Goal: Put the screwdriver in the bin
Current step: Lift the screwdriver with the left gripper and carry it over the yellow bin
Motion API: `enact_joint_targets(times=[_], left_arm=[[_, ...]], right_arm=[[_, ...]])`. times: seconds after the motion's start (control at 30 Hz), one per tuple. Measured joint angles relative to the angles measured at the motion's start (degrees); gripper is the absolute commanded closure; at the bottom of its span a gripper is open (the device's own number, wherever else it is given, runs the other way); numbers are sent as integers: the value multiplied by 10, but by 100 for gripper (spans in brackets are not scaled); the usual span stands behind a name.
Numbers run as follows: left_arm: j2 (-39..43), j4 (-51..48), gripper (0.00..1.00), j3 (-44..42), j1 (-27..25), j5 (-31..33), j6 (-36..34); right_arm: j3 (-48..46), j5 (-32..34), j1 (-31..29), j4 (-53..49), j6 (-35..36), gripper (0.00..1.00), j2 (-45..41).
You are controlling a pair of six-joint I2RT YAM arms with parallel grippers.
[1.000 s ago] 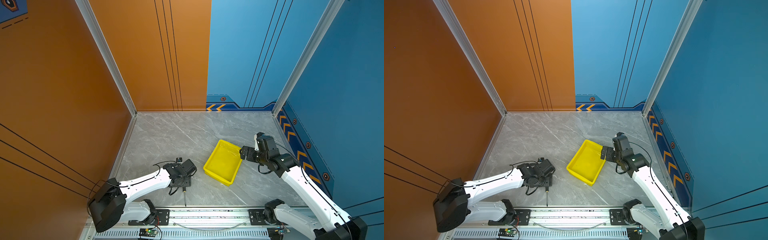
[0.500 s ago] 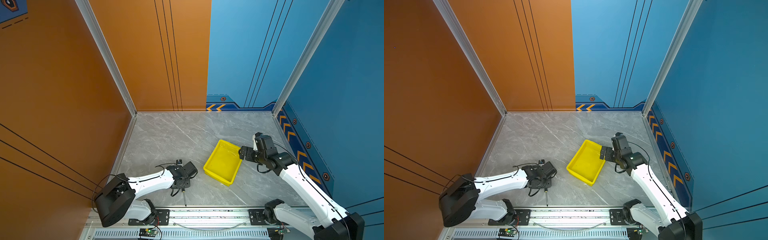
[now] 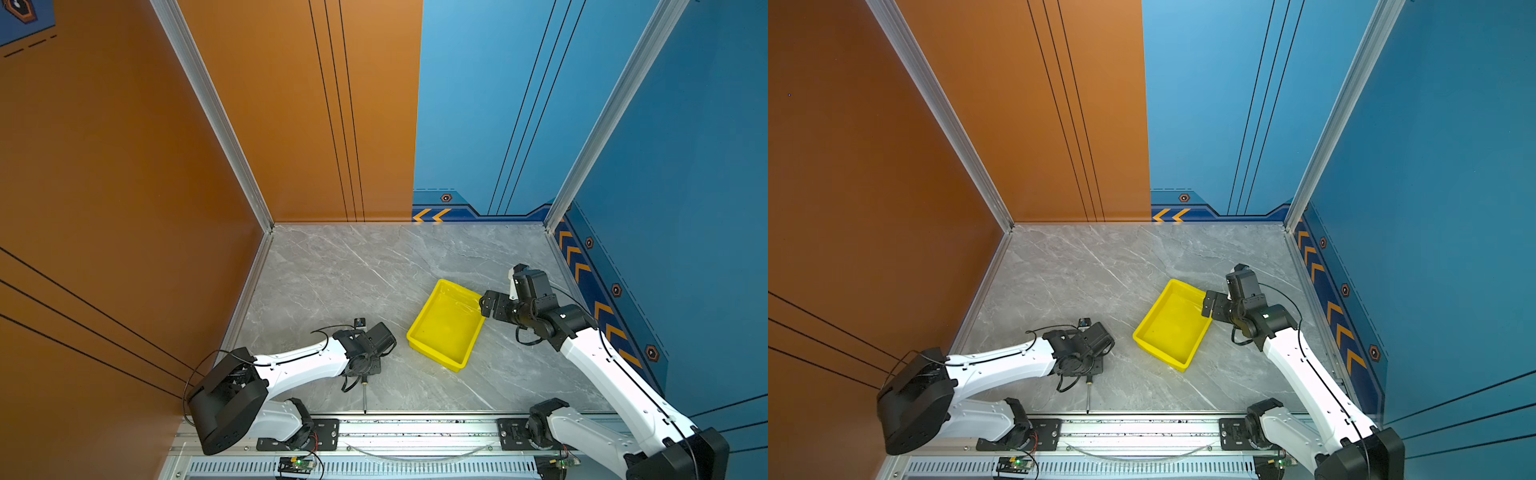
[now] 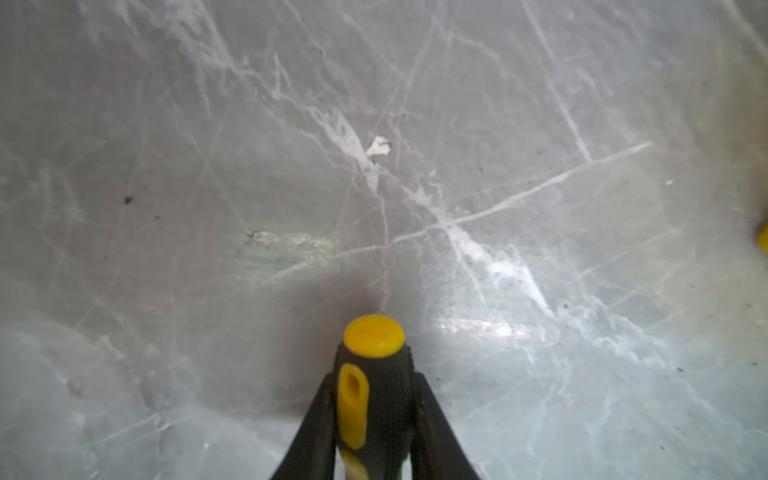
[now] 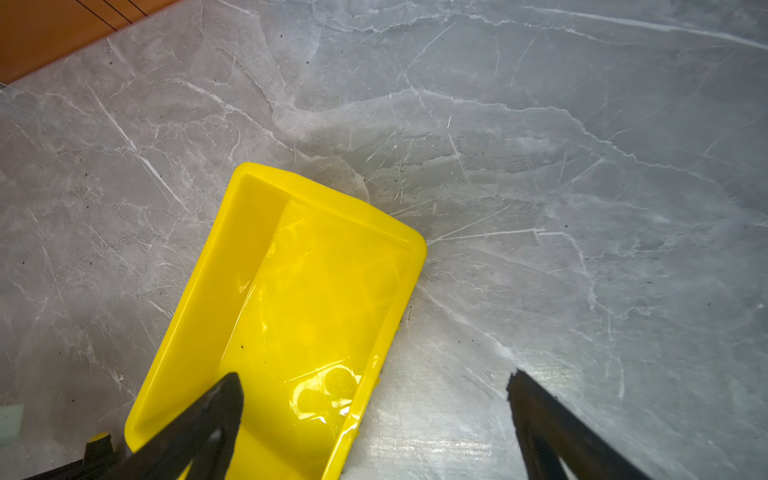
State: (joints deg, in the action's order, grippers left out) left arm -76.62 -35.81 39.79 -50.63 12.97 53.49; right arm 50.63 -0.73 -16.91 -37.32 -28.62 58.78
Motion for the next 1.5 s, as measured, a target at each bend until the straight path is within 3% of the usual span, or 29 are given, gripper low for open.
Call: enact_joint_targets(times=[0.3,0.53,0.83,1.0,1.27,1.5], left_arm=[[-31,-22,98,240,3,19,-147],[-186,2,98,433,-12,15,-268],[-363,4,97,595,-37,-16,-389],[-423,10,98,638,-42,-35,-407],[-456,32,98,622,-33,-92,-390],[-492,50,97,622,-31,-111,-384]], right_arm=[[-12,-28,60,0,-11,0,-20],[-19,-38,102,-1,-15,0,-31],[-23,-35,121,-25,-8,0,-66],[-54,-32,120,-20,23,0,-108],[-123,-33,116,23,44,0,-232],[-134,-34,116,39,44,0,-243]])
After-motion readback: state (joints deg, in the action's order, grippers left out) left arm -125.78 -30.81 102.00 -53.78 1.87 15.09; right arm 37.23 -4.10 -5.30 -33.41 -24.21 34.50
